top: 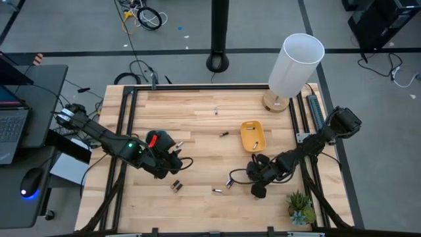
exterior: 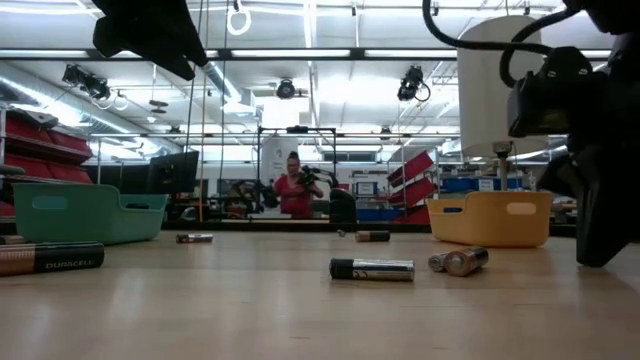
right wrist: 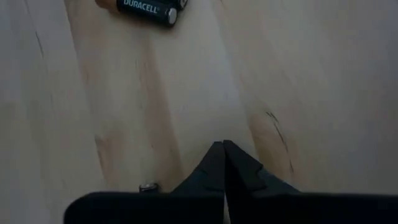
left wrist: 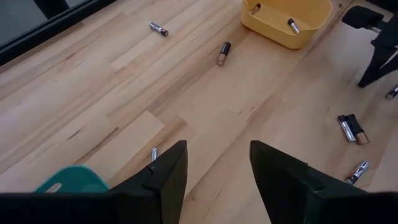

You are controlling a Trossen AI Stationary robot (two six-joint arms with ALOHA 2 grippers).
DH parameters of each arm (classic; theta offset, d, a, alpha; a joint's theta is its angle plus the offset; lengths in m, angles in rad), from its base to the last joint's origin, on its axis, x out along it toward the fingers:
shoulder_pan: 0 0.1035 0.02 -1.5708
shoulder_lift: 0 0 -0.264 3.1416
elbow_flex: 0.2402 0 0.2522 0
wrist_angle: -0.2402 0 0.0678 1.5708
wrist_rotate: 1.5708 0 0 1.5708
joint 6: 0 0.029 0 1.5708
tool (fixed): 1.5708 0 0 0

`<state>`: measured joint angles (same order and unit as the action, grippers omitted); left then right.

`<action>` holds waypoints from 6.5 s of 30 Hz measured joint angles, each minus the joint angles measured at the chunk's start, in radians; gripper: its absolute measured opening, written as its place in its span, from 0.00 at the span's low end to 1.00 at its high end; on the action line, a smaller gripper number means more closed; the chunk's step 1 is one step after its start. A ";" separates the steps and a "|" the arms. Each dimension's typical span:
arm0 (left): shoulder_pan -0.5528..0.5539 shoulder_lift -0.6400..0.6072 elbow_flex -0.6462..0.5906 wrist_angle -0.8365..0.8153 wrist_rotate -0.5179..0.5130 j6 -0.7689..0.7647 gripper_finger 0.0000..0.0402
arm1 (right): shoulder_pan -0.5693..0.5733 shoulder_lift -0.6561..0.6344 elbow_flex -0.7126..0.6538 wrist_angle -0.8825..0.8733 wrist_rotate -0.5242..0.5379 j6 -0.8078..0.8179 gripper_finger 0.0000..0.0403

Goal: Sort batteries
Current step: Put the black battery into the green bin

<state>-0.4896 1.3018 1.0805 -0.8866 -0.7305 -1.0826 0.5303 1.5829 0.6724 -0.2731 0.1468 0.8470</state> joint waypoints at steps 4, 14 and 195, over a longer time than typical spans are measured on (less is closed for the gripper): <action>0.000 0.000 0.000 0.006 0.012 -0.002 0.46 | -0.037 -0.037 -0.002 -0.018 -0.033 0.000 0.06; 0.000 0.000 0.000 0.005 0.051 0.050 0.46 | 0.067 -0.187 0.008 -0.042 -0.069 0.162 0.27; 0.351 -0.131 -0.323 -0.185 0.384 -0.116 0.35 | -0.426 -0.291 0.163 0.362 -0.028 -0.375 0.30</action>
<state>-0.1387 1.1712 0.7575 -1.0716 -0.3466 -1.1985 0.1047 1.2915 0.8356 0.0891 0.1188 0.4725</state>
